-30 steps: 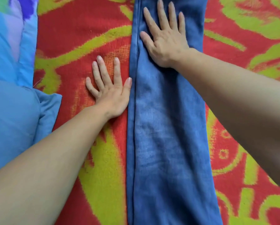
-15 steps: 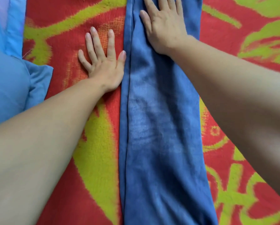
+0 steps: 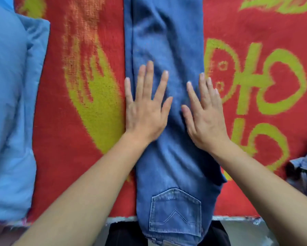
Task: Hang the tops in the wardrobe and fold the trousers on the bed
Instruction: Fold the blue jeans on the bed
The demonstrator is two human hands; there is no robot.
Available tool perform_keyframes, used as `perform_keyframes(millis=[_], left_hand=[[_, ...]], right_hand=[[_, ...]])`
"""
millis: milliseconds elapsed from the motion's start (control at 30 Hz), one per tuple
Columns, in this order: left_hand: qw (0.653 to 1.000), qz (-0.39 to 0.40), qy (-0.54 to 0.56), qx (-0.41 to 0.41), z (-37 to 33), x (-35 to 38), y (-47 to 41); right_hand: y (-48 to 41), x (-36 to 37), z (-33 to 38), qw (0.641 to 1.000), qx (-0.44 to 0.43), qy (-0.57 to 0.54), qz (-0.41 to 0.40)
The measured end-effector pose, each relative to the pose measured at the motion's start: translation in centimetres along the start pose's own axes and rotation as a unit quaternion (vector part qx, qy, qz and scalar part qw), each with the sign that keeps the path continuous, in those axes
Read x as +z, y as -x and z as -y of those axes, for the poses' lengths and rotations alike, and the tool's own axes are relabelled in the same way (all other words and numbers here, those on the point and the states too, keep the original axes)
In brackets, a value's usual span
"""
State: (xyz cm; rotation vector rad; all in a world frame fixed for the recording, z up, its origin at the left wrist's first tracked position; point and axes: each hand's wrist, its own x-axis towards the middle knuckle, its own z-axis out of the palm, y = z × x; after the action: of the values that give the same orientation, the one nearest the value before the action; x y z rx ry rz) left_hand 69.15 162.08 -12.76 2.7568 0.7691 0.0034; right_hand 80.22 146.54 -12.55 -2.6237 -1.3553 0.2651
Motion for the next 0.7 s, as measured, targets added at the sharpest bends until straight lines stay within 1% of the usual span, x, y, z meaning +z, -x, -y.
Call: perform_keyframes(millis=[33,67,133,233,300,367,433,500,533,600,633,700], left_hand=[[0.999,0.045,-0.028,-0.005,0.8,1.5,1.5],[0.997,0.064,-0.038,-0.008,1.6,2.6,2.4],[0.997,0.060,-0.054,-0.008,2.6,3.7,2.5],[0.997,0.059,-0.051,0.002,2.5,3.5,2.0],[0.998,0.049,-0.033,-0.036,1.7,2.7,3.0],[0.997,0.025,-0.006,-0.069,0.4,2.1,5.7],[0.999,0.015,0.018,-0.038,-1.2,2.3,10.6],[0.998,0.055,0.032,0.011,-2.1,2.8,16.8],[0.995,0.087,0.028,0.028,-2.2,3.3,19.4],[0.990,0.135,0.015,0.032,-1.9,4.3,22.5],[0.989,0.145,0.016,0.024,-1.8,4.6,23.0],[0.988,0.154,0.025,0.020,-1.8,4.7,22.7]], right_hand=[[1.2,0.8,-0.6,0.999,-0.016,0.039,0.034],[2.1,1.6,-1.2,0.995,-0.019,0.073,0.064],[2.4,2.9,-2.3,0.991,-0.005,0.107,0.086],[2.1,3.0,-2.1,0.991,0.004,0.101,0.091],[3.1,2.0,-1.2,0.993,0.025,0.089,0.077],[5.4,0.9,0.0,0.996,0.047,0.066,0.040],[9.1,0.1,1.4,0.998,0.045,0.037,0.010],[13.6,0.3,2.7,0.999,0.023,0.029,0.008],[15.5,0.6,3.1,0.999,0.020,0.041,0.026],[18.0,1.6,3.4,0.992,0.038,0.085,0.088],[18.4,2.2,3.5,0.987,0.053,0.102,0.115],[18.3,2.8,3.5,0.981,0.078,0.111,0.139]])
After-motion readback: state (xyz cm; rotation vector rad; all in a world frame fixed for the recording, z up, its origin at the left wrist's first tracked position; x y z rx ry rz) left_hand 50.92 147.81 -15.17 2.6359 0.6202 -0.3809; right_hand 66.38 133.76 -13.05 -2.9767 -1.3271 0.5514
